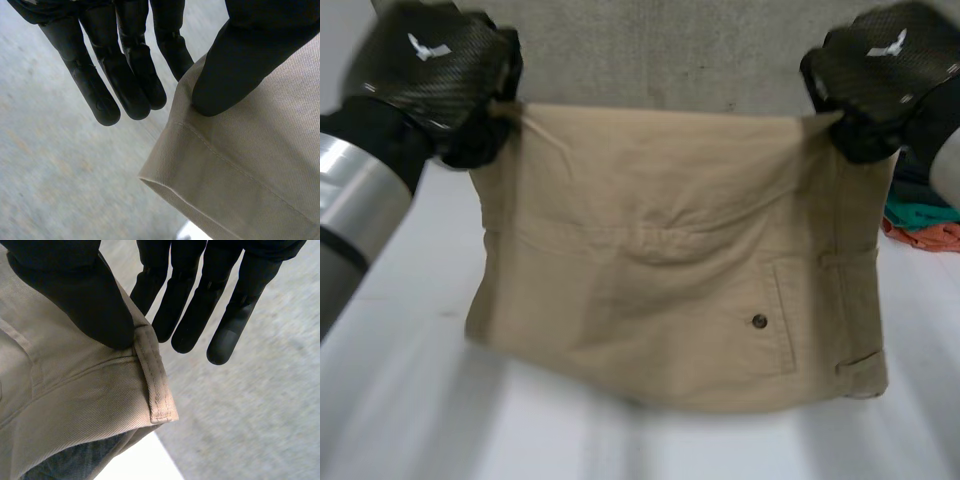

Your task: Fold the laundry.

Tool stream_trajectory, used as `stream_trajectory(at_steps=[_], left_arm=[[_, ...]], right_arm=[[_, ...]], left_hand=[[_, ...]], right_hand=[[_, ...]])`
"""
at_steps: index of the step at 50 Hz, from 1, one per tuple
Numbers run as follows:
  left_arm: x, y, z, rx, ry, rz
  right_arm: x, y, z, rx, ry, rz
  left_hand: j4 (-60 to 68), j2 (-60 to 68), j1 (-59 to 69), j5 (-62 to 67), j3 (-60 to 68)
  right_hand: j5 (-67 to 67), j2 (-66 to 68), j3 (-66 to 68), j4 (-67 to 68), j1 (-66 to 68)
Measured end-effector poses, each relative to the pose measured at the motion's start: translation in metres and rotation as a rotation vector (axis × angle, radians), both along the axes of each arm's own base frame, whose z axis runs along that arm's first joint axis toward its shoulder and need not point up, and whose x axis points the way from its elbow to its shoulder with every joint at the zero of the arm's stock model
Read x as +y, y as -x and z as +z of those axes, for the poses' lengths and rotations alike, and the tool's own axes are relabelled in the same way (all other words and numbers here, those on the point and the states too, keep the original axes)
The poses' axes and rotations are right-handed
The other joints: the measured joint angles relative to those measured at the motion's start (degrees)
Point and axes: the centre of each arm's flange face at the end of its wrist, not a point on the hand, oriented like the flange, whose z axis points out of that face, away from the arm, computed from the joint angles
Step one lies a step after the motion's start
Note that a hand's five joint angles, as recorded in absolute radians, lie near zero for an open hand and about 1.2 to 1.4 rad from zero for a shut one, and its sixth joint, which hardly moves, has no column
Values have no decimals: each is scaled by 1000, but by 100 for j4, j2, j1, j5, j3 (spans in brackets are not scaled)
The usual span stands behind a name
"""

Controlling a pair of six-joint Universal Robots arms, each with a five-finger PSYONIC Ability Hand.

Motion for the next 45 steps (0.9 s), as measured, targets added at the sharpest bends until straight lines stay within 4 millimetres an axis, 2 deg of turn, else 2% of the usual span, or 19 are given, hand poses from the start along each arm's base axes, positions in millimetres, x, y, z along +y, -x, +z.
stream_trajectory(at_steps=[6, 7, 8, 10, 11, 12, 14, 15, 16, 19, 23, 27, 30, 37, 43, 45], left_arm=[[-31, 15, -41, -63, -113, 14], [-42, 22, -60, -88, -160, 16], [-48, 25, -71, -102, -186, 15], [-58, 32, -89, -124, -229, 12], [-62, 35, -100, -136, -251, 9], [-68, 41, -114, -153, -280, 6], [-74, 47, -131, -173, -312, 4], [-74, 47, -131, -173, -312, 4], [-78, 51, -141, -185, -330, 10], [-80, 52, -149, -196, -343, 40], [-75, 46, -145, -198, -338, 90], [-58, 31, -134, -199, -334, 133], [-42, 21, -134, -209, -348, 142], [-15, 11, -157, -240, -405, 89], [-15, 20, -186, -253, -436, 28], [-19, 23, -195, -257, -442, 18]], right_arm=[[-27, -10, -38, 53, -114, -4], [-40, -15, -55, 74, -155, -6], [-47, -19, -67, 86, -179, -8], [-58, -23, -82, 100, -206, -10], [-65, -26, -93, 107, -221, -14], [-73, -29, -107, 115, -236, -22], [-83, -33, -123, 120, -246, -41], [-83, -33, -123, 120, -246, -41], [-89, -34, -133, 119, -246, -64], [-95, -32, -143, 108, -241, -108], [-92, -25, -143, 88, -237, -146], [-72, -16, -133, 77, -248, -137], [-54, -10, -137, 90, -300, -103], [-35, 1, -163, 104, -434, -35], [-44, -2, -188, 88, -468, -3], [-51, -4, -196, 85, -467, 0]], left_hand=[[0, 0, 0, 0, 0], [0, 0, 0, 0, 0], [0, 0, 0, 0, 0], [-496, -539, -364, -232, -471], [-1079, -1173, -1015, -765, -1049], [-2044, -2036, -2115, -1706, -1993], [-3446, -3434, -3636, -3105, -3368], [-3446, -3434, -3636, -3105, -3368], [-4340, -4326, -4328, -4019, -4273], [-4579, -4517, -4330, -4264, -4473], [-4580, -4517, -4330, -4267, -4476], [-4580, -4517, -4330, -4267, -4476], [-4580, -4517, -4329, -4266, -4476], [-4579, -4517, -4330, -4266, -4476], [-4421, -4386, -4212, -4058, -4368], [-3912, -3918, -3633, -3567, -3894]], right_hand=[[0, 0, 0, 1, 0], [0, 0, 0, 4, 0], [0, 0, 0, 5, 0], [-49, -146, -217, -242, -59], [-358, -584, -672, -602, -409], [-1925, -2084, -2117, -2138, -1973], [-3825, -4060, -4015, -3931, -3802], [-3825, -4060, -4015, -3931, -3802], [-4894, -5140, -5149, -5184, -4861], [-5244, -5516, -5601, -5628, -5119], [-5244, -5516, -5604, -5638, -5119], [-4948, -5218, -5318, -5357, -4906], [-4511, -4814, -4895, -4933, -4537], [-4451, -4814, -4858, -4893, -4519], [-4320, -4773, -4722, -4785, -4374], [-4175, -4591, -4571, -4635, -4216]])
